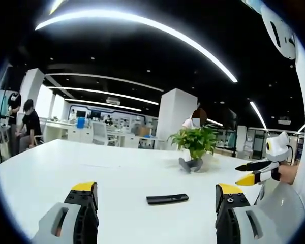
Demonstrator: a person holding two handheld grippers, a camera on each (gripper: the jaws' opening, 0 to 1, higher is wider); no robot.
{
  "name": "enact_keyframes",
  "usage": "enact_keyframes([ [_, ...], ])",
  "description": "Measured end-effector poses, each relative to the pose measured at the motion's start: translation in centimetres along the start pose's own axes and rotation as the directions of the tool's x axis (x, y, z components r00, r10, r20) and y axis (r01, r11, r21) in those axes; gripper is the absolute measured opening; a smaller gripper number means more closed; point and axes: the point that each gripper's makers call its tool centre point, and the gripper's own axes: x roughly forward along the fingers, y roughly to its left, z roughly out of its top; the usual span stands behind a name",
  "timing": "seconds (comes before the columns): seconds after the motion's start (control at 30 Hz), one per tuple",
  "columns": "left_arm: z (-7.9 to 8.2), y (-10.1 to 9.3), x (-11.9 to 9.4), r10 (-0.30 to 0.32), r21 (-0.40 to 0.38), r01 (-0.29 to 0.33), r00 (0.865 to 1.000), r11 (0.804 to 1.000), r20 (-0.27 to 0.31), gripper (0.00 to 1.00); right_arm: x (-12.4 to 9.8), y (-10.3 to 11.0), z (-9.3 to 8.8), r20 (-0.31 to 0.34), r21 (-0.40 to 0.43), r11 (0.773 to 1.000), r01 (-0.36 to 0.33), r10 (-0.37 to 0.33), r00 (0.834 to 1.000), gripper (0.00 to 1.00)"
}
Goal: Press the specified remote control buttons in sequence, fully releasing each button before pressing the next.
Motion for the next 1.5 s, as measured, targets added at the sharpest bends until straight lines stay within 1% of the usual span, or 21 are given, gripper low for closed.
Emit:
enact_keyframes([
  [0.17, 0.18, 0.13, -0.05, 0.004, 0.003, -0.004, 1.000, 1.000, 0.011, 1.00, 0.03, 0.22, 0.15, 0.004, -0.020, 1.000, -0.004, 0.004, 1.000, 0.80],
  [0.23, 0.27, 0.24, -0.07, 0.008, 0.004, -0.008, 1.000, 1.000, 0.015, 1.00, 0.09, 0.14, 0.02, -0.006, -0.023, 1.000, -0.001, 0.001, 1.000, 0.80],
  [0.5, 0.34, 0.23, -0.04, 0.011, 0.006, -0.011, 1.000, 1.000, 0.014, 1.00, 0.08, 0.28, 0.04, -0.008, -0.028, 1.000, -0.006, 0.006, 1.000, 0.80],
  [0.8, 0.23, 0.13, 0.02, 0.008, 0.005, -0.008, 1.000, 1.000, 0.007, 1.00, 0.01, 0.10, 0.03, -0.007, -0.017, 1.000, -0.001, 0.000, 1.000, 0.79],
  [1.13, 0.22, 0.19, 0.02, 0.007, 0.009, -0.007, 1.000, 1.000, 0.006, 1.00, 0.12, 0.23, -0.07, -0.015, -0.027, 1.000, -0.005, 0.005, 1.000, 0.79],
  [1.27, 0.16, 0.13, 0.05, 0.003, 0.004, -0.003, 1.000, 1.000, 0.004, 1.00, 0.04, 0.08, 0.14, -0.004, -0.029, 1.000, 0.003, -0.003, 1.000, 0.78],
  [1.33, 0.07, 0.16, 0.05, 0.004, 0.010, -0.004, 1.000, 1.000, -0.001, 1.00, 0.10, 0.08, 0.02, -0.011, -0.024, 1.000, 0.003, -0.003, 1.000, 0.78],
  [1.5, 0.12, 0.15, 0.01, 0.004, 0.008, -0.004, 1.000, 1.000, 0.002, 1.00, 0.27, 0.34, -0.25, -0.029, -0.045, 0.999, -0.003, 0.002, 1.000, 0.78],
])
